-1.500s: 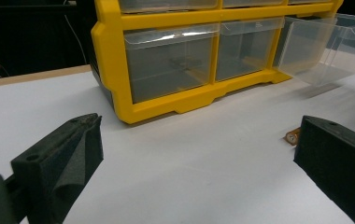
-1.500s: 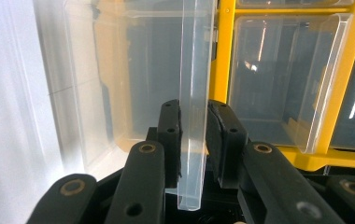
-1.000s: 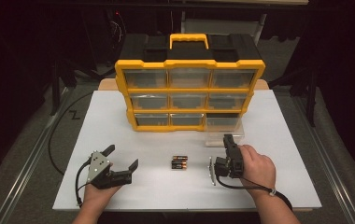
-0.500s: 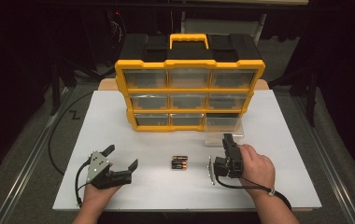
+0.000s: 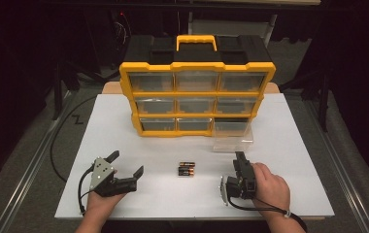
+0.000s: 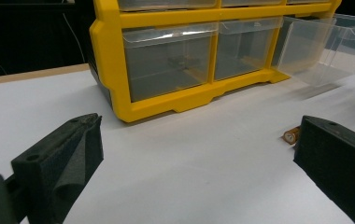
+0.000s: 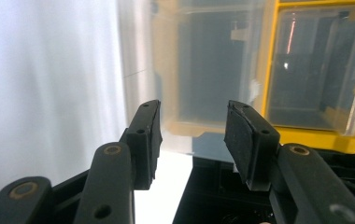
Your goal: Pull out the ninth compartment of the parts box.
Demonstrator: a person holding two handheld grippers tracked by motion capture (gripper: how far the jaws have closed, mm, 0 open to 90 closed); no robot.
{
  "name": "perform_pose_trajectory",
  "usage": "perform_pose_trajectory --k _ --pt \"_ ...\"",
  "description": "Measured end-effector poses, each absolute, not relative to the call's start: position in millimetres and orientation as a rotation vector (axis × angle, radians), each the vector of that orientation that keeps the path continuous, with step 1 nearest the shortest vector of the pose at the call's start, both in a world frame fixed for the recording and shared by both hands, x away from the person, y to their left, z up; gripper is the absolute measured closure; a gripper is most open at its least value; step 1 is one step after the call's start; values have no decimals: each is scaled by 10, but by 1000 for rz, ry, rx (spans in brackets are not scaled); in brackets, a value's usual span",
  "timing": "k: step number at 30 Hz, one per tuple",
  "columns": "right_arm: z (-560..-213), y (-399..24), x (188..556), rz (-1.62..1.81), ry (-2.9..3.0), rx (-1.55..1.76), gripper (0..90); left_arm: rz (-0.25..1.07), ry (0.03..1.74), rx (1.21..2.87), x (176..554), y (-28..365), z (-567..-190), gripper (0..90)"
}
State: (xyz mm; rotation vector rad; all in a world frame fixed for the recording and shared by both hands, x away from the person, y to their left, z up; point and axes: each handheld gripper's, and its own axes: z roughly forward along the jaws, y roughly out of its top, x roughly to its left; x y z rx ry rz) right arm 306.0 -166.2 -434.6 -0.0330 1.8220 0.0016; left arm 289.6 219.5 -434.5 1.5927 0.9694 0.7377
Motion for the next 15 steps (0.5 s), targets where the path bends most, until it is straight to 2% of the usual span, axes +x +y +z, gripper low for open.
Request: perform_pose_trajectory --k 9,15 --pt "-4487 -1785 3016 -1 1843 -18 556 737 970 1602 2906 2178 -4356 20" --pt "-4522 -1817 3047 -2 1862 -16 485 738 973 1606 2916 2162 -4365 20"
